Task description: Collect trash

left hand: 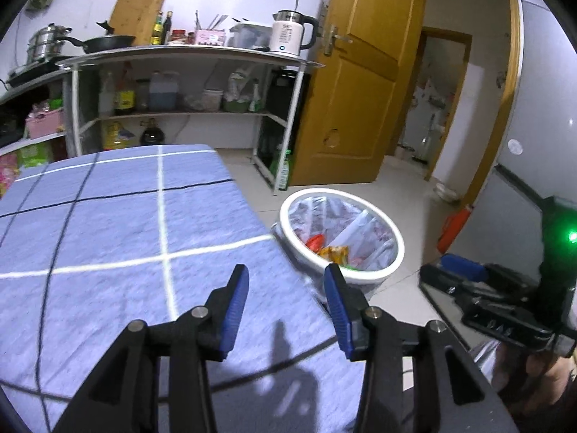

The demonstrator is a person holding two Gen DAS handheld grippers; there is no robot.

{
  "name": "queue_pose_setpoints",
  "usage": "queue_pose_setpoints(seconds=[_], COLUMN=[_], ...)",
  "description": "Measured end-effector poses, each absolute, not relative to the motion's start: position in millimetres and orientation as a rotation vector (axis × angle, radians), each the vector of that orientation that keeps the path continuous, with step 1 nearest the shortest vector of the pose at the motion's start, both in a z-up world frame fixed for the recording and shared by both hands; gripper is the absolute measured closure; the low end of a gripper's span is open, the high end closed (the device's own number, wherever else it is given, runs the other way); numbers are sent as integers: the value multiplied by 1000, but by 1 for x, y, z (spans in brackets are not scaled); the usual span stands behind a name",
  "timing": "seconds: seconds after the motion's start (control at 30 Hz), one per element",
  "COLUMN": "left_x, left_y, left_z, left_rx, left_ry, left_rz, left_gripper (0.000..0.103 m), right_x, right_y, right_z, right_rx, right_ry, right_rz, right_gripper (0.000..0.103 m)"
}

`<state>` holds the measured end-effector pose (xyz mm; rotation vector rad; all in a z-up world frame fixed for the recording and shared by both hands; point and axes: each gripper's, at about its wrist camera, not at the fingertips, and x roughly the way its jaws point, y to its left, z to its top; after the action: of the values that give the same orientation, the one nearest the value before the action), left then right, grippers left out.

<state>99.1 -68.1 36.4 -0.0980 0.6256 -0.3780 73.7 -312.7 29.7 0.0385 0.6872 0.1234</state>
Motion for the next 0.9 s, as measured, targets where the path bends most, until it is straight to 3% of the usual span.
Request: queue_pose_setpoints(seconds=[0.27,0.37,0.9], left_x=[62,49,29], left_y=[-58,-62,-69], left_z=[31,30,29], left_rx=[-75,-48,-27], left_ry=[613,605,588], left_rz=[-331,-322,-310], left_gripper=[57,48,47], right_x=[33,20,10], right_y=[-298,-296,-297], right_z=[28,26,30], right_rx=[-7,-15,-25], right_ry=[653,650,641], right_rz=[90,86,73], right_gripper=[51,51,51])
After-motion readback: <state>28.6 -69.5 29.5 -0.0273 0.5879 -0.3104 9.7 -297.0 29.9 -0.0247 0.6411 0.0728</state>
